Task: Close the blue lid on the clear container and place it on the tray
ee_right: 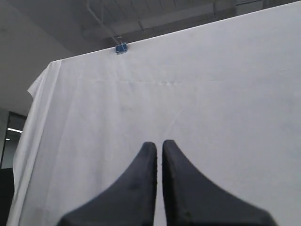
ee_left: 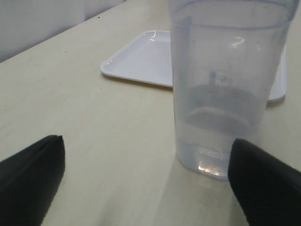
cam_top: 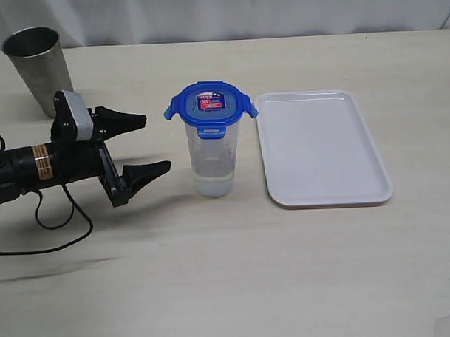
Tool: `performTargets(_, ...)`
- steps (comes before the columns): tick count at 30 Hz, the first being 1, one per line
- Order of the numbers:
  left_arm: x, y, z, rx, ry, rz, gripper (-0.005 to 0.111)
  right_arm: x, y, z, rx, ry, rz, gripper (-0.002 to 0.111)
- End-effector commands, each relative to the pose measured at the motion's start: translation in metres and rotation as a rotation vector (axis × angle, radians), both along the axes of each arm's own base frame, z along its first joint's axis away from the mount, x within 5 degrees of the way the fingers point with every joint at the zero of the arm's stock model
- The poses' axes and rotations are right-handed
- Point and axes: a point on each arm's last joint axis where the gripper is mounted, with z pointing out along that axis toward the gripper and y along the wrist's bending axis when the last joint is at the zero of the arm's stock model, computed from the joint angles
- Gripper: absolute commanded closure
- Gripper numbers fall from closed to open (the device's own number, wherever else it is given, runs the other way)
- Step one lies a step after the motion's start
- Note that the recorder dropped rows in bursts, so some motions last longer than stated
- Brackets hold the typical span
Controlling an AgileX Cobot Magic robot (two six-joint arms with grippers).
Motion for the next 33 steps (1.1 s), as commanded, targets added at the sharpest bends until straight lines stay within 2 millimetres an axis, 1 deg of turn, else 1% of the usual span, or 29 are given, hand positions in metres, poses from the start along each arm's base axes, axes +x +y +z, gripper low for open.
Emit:
performTargets(1,0.000,-0.001,0.000,-0.012,-0.007,-0.006,0.019,0.045,0.011,0.063,-0.144,0.141,0.027,0.103)
performTargets(2,0.000,-0.001,0.000,-0.012,-0.007,-0.006,0.019,0.057,0.016,0.079,-0.253,0.138,0.018,0.103)
performTargets(3,0.000,-0.001,0.000,-0.012,-0.007,-0.006,0.019,0.076,0.019,0.089,-0.371,0.158,-0.015,0.103)
performTargets(4,0.000,-0.001,0.000,-0.012,-0.007,-0.006,0.019,0.091,0.018,0.101,-0.405,0.173,-0.062,0.103)
performTargets(5,0.000,-0.001,0.000,-0.012,-0.007,-0.006,0.019,0.114,0.012,0.110,-0.425,0.239,-0.149,0.103)
performTargets(7,0.000,-0.001,0.000,-0.012,-0.007,-0.006,0.019,0.142,0.000,0.116,-0.423,0.370,-0.273,0.103)
performTargets(9,0.000,-0.001,0.000,-0.012,-0.007,-0.004,0.019,0.174,-0.012,0.114,-0.421,0.553,-0.395,0.103)
performTargets(11,0.001,-0.001,0.000,-0.013,-0.007,-0.002,0.019,0.204,-0.029,0.112,-0.373,0.791,-0.544,0.103)
performTargets(12,0.001,-0.001,0.000,-0.013,-0.007,-0.002,0.019,0.214,-0.036,0.114,-0.347,0.877,-0.609,0.103)
performTargets(13,0.001,-0.001,0.000,-0.013,-0.007,-0.002,0.019,0.226,-0.042,0.110,-0.333,0.993,-0.670,0.103)
performTargets(15,0.001,-0.001,0.000,-0.013,-0.007,-0.002,0.019,0.246,-0.044,0.103,-0.339,1.178,-0.690,0.103)
performTargets(16,0.001,-0.001,0.000,-0.013,-0.007,-0.002,0.019,0.256,-0.040,0.099,-0.364,1.248,-0.638,0.104)
performTargets(18,0.001,-0.001,0.000,-0.013,-0.007,-0.002,0.019,0.273,-0.024,0.094,-0.431,1.353,-0.438,0.104)
performTargets(19,0.001,-0.001,0.000,-0.013,-0.007,-0.002,0.019,0.280,-0.013,0.091,-0.427,1.386,-0.300,0.104)
performTargets(20,0.001,-0.001,0.000,-0.013,-0.007,-0.002,0.019,0.284,-0.001,0.093,-0.444,1.399,-0.158,0.104)
performTargets(22,0.001,-0.001,0.000,-0.013,-0.007,-0.002,0.019,0.289,0.020,0.099,-0.484,1.377,0.095,0.103)
performTargets(24,0.001,-0.001,0.000,-0.013,-0.007,-0.002,0.019,0.287,0.046,0.099,-0.533,1.347,0.352,0.103)
performTargets(25,0.001,-0.001,0.000,-0.013,-0.007,-0.002,0.019,0.284,0.058,0.098,-0.570,1.343,0.426,0.103)
performTargets(26,0.001,-0.001,0.000,-0.013,-0.007,-0.002,0.019,0.283,0.070,0.095,-0.604,1.341,0.466,0.103)
performTargets(28,0.001,-0.001,0.000,-0.013,-0.007,-0.002,0.019,0.281,0.091,0.088,-0.672,1.356,0.477,0.103)
performTargets(32,0.000,-0.001,0.000,-0.012,-0.007,-0.004,0.019,0.277,0.138,0.066,-0.789,1.410,0.516,0.103)
performTargets(33,0.000,-0.001,0.000,-0.012,-0.007,-0.004,0.019,0.276,0.147,0.061,-0.812,1.416,0.535,0.103)
